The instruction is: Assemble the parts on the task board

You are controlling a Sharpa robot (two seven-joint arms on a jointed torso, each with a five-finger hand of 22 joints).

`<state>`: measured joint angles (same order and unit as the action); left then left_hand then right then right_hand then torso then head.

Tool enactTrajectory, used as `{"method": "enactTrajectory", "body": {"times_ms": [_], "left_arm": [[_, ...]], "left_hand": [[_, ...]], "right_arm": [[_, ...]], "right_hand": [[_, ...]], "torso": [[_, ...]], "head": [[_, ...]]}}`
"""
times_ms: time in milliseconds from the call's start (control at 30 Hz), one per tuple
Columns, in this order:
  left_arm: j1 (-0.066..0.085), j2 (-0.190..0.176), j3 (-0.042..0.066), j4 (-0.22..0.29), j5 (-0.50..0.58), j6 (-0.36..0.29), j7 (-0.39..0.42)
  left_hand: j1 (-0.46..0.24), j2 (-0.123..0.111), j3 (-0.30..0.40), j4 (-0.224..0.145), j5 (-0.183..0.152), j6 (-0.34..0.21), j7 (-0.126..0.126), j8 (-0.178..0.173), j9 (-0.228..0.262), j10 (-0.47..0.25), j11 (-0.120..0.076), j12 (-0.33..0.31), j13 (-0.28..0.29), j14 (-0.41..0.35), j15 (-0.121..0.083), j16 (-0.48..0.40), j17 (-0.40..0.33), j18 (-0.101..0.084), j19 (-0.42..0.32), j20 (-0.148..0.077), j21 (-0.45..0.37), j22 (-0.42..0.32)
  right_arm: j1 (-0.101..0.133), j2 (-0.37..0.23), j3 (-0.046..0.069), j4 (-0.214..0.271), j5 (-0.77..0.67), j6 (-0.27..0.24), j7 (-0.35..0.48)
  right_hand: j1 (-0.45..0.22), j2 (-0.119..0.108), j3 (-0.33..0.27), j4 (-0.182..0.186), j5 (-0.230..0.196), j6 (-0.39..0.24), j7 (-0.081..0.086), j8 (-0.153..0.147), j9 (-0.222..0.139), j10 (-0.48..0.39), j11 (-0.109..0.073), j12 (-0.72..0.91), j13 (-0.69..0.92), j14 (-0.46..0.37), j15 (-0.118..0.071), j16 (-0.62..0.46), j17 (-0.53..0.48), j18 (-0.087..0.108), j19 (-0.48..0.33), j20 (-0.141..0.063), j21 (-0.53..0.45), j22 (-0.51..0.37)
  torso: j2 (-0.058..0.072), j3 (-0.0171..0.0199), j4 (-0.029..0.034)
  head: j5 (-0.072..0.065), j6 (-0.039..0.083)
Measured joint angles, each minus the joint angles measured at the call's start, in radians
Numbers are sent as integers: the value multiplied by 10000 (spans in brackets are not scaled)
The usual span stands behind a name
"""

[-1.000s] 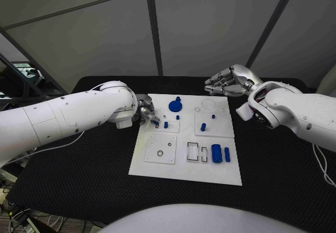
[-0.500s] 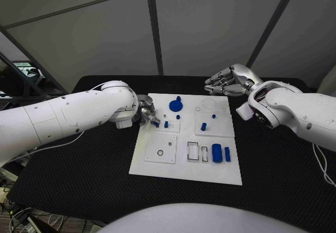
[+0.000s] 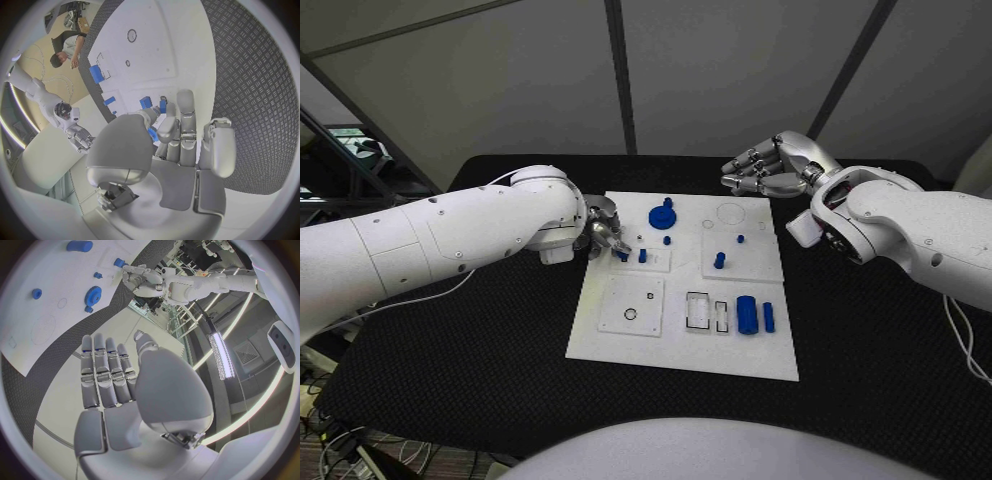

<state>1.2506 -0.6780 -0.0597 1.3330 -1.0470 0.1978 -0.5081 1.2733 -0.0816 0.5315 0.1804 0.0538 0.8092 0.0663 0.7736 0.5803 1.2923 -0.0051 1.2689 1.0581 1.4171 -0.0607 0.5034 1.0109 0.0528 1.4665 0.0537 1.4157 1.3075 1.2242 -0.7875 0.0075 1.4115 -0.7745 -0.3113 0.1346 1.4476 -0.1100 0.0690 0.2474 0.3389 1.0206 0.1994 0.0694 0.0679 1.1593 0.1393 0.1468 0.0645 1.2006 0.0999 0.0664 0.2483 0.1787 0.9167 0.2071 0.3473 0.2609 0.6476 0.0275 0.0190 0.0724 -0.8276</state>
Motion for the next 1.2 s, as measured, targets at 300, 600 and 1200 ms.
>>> {"method": "enactTrajectory", "body": {"times_ms": [300,600,1200], "left_arm": [[-19,-9,-28,23,-22,55,-17],[-14,3,-33,-1,-40,98,-22],[-10,105,-41,-102,-73,102,-34]], "left_hand": [[-25,-24,15,-15,-2,0,2,-38,5,4,2,-38,-11,0,0,0,11,0,0,0,0,0],[-24,-26,26,-26,-4,-1,3,-41,0,3,4,-38,-11,0,0,0,10,1,0,0,0,0],[-203,-263,316,-122,-14,131,-130,19,50,73,-33,-105,-59,89,-19,141,105,1,0,0,0,0]], "right_arm": [[0,0,0,-4,0,14,0],[-1,3,0,-9,1,25,0],[-2,3,0,-7,1,31,0]], "right_hand": [[0,0,0,0,0,0,0,0,0,0,0,0,0,0,0,0,0,1,0,0,0,0],[0,0,0,0,0,0,0,0,0,0,0,0,0,0,0,0,1,0,0,0,0,0],[0,0,0,0,0,0,0,0,0,0,0,0,1,0,0,0,-39,0,0,0,-75,-23]], "torso": [[0,0,0],[0,0,0],[10,3,-5]], "head": [[-7,-17],[0,-21],[-31,-53]]}}
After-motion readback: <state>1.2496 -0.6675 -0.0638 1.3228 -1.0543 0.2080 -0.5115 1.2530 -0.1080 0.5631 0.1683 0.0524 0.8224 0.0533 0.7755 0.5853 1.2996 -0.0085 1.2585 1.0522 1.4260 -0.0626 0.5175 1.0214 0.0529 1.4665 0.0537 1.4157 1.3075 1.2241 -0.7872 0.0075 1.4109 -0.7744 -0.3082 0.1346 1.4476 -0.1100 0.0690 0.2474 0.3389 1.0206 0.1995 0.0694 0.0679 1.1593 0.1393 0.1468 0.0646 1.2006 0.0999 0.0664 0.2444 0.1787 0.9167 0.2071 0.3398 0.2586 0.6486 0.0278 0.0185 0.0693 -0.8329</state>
